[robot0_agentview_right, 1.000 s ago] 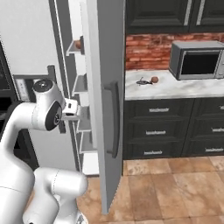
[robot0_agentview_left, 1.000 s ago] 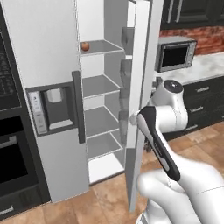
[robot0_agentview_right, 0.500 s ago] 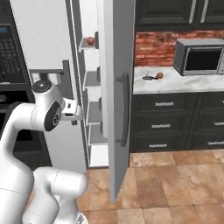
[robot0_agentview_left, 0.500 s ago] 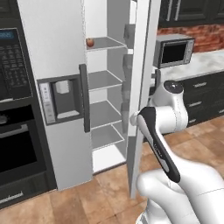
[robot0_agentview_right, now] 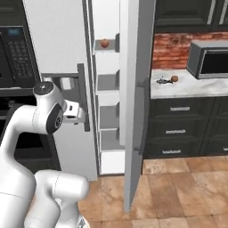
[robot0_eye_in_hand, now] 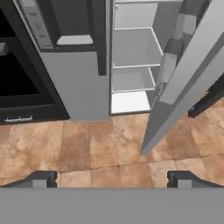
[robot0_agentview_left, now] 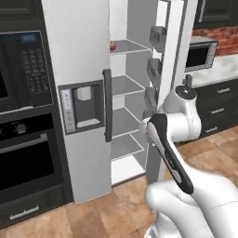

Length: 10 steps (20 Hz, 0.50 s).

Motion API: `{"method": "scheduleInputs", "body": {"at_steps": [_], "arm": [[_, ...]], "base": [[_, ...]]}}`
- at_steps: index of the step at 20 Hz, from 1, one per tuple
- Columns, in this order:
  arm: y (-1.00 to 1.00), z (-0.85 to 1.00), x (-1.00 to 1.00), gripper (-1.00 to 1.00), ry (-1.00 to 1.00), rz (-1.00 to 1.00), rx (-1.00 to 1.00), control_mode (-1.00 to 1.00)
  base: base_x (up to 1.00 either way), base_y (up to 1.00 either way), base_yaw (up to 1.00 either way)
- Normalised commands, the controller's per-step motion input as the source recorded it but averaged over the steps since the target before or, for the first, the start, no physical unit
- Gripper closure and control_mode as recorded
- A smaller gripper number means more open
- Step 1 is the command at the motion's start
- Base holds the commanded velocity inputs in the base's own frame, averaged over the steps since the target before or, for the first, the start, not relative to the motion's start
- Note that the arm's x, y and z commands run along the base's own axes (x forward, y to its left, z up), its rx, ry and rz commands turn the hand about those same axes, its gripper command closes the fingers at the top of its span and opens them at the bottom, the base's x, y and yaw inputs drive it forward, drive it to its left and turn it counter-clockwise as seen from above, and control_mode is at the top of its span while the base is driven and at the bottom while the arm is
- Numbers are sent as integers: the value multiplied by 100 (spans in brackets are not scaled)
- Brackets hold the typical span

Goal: Open the fridge, remove the peach, onion, and fish, and place them on any counter.

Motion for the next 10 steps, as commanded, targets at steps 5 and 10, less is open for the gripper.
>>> {"method": "scheduleInputs", "body": {"at_steps": [5, 10], "arm": [[0, 0, 0, -100, 0, 0, 0, 100], [0, 0, 0, -100, 0, 0, 0, 100]], "base": [[99, 53, -13], [98, 2, -32]]}}
